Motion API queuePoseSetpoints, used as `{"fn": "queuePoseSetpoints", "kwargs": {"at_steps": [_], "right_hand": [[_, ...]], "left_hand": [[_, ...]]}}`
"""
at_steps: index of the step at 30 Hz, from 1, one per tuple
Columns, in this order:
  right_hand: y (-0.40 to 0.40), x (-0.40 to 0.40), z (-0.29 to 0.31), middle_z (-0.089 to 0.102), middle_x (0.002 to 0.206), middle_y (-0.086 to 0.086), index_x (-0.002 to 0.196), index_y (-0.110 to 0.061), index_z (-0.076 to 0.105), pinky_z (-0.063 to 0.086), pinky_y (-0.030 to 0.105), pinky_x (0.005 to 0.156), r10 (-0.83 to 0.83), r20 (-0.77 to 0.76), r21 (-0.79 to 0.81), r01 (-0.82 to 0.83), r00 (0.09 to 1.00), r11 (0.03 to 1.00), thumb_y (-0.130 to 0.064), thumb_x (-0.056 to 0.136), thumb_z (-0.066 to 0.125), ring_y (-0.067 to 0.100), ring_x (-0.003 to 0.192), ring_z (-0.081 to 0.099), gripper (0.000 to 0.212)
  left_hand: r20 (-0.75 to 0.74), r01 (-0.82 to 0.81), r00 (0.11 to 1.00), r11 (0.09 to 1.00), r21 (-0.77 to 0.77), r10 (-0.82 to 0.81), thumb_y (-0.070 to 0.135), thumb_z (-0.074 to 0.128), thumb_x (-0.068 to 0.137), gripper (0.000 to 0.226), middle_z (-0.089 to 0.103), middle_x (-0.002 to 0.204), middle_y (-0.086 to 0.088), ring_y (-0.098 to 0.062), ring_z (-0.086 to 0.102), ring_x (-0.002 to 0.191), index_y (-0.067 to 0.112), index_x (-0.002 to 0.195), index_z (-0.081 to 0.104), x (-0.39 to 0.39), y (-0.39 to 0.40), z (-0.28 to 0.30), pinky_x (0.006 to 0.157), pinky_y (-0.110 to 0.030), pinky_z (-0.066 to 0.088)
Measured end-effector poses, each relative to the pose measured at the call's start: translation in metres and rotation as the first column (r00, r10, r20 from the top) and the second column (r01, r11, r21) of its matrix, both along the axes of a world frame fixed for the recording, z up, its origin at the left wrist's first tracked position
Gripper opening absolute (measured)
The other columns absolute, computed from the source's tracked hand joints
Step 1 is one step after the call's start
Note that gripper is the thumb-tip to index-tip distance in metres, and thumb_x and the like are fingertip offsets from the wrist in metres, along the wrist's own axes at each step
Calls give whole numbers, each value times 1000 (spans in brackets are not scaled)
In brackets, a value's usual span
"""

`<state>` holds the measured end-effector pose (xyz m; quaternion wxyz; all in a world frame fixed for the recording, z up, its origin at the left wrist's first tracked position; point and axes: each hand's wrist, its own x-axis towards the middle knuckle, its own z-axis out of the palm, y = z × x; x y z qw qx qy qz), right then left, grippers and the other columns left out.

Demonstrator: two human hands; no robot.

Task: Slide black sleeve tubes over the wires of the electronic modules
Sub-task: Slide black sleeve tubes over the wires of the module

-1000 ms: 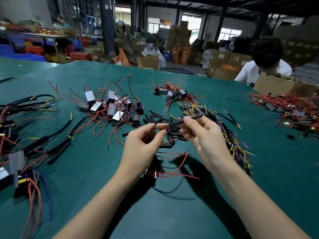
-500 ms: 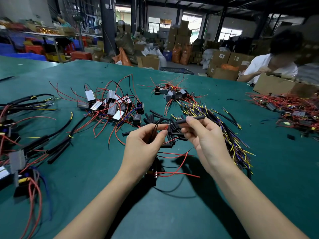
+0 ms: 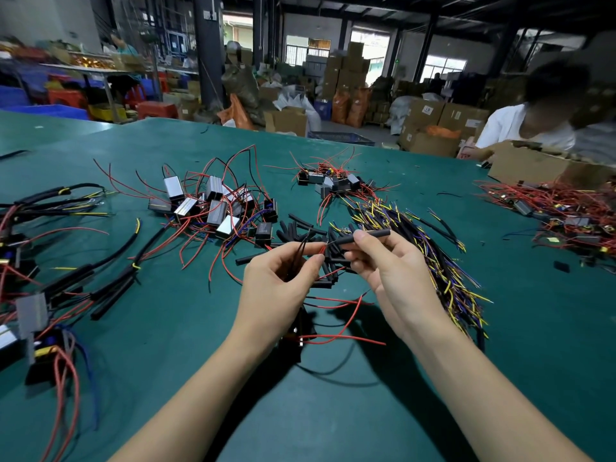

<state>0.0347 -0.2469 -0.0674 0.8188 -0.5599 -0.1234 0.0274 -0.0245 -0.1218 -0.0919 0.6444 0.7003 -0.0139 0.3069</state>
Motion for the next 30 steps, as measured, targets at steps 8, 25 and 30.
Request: {"fn": "queuePoseSetpoints", "kwargs": {"at_steps": [8, 25, 30], "right_hand": [[0, 1, 1, 69, 67, 2, 79, -6, 60, 47, 15, 54, 25, -55, 65, -21, 998, 998, -4, 90, 59, 8, 56, 60, 11], [1, -2, 3, 67, 71, 2, 77, -11, 61, 50, 16, 59, 76, -25, -25, -77, 997, 997, -4, 90, 60, 8, 59, 61, 14], [-3, 1, 7, 66, 76, 6, 82, -9, 59, 49, 16, 60, 89, -18, -36, -89, 996, 995, -5, 91, 57, 9, 58, 59, 10]], "left_hand": [[-13, -11, 1000, 1000, 21, 12, 8, 67, 86, 20, 63, 66, 0, -3, 51, 56, 27, 87, 72, 2, 2, -3, 58, -12, 42], [9, 51, 999, 998, 39, -52, 1, 64, 87, 17, 62, 58, 15, 4, 54, 56, 15, 89, 73, -3, -1, 2, 58, -7, 40], [30, 50, 998, 999, -4, -50, -2, 61, 88, 15, 59, 53, 18, 9, 49, 50, 9, 90, 72, -1, 0, 3, 53, -2, 38]]}}
